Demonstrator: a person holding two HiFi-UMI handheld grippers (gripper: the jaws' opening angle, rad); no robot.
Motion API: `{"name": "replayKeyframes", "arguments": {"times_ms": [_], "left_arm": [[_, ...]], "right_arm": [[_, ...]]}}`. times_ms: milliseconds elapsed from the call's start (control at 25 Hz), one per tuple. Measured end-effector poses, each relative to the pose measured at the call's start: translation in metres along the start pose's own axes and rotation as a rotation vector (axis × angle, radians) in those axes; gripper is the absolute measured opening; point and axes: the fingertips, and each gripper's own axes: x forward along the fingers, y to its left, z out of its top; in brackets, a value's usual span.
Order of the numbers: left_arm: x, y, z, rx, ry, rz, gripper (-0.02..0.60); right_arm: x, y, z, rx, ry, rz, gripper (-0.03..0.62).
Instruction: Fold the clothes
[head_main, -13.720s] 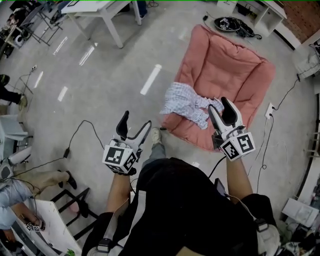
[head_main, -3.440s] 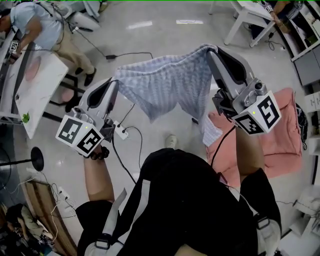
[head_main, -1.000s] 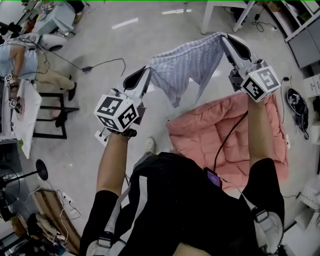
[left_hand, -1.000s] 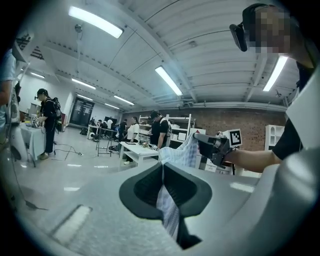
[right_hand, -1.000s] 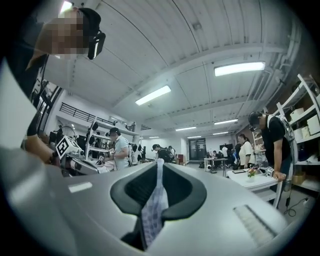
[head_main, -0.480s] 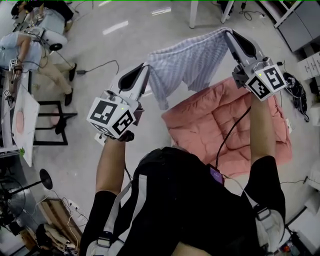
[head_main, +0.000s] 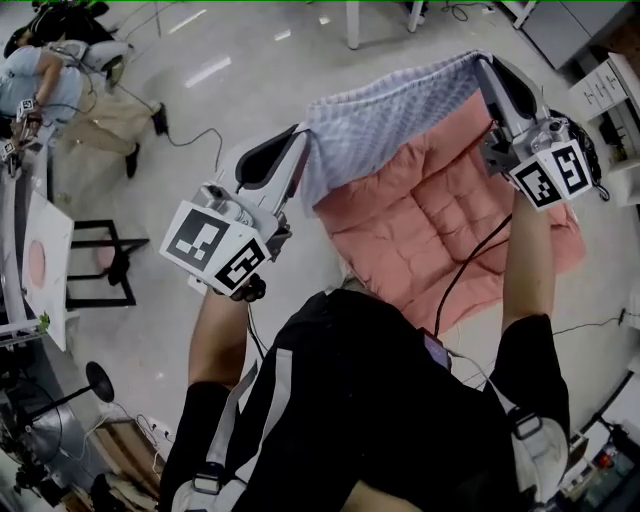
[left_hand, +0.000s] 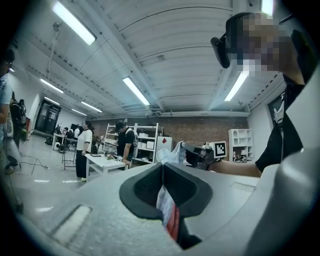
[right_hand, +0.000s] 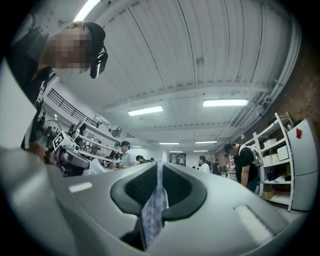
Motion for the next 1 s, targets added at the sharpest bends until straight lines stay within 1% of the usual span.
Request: {"name": "replayKeyframes", "arguments": {"times_ms": [120, 240, 320, 440, 600, 680, 760, 880, 1000], "left_arm": [[-0.024, -0.035, -0.003, -0.005, -0.015, -0.057, 0.014], [-0.038, -0.075, -0.011, -0.026, -0.019, -0.113, 0.014], [-0.044, -0.101, -0.026, -0.05, -0.01, -0.137, 0.014], [-0.044, -0.135, -0.059, -0.077, 0.028, -0.143, 0.014], [-0.032, -0.185, -0.097, -0.096, 0.116, -0.128, 0.014], [-0.026, -0.204, -0.104, -0.088, 0.139, -0.121, 0.014], [-0.025, -0.22, -0.11, -0.075, 0.149, -0.101, 0.014], [-0.025, -0.248, -0.128, -0.059, 0.166, -0.039, 0.014], [-0.028, -0.28, -0.161, -0.039, 0.204, 0.054, 0.014]], "right_arm": [[-0.037, 0.025, 0.012, 0.023, -0.031, -0.044, 0.037], [-0.086, 0.043, 0.02, 0.019, -0.049, -0.088, 0.037], [-0.121, 0.052, 0.018, 0.024, -0.039, -0.114, 0.037], [-0.168, 0.054, 0.001, 0.046, -0.01, -0.142, 0.037], [-0.227, 0.047, -0.02, 0.039, 0.07, -0.148, 0.037], [-0.246, 0.043, -0.025, 0.037, 0.089, -0.138, 0.037], [-0.263, 0.041, -0.028, 0.055, 0.084, -0.118, 0.037], [-0.292, 0.038, -0.036, 0.095, 0.071, -0.061, 0.037], [-0.327, 0.042, -0.047, 0.121, 0.11, 0.022, 0.037]]}}
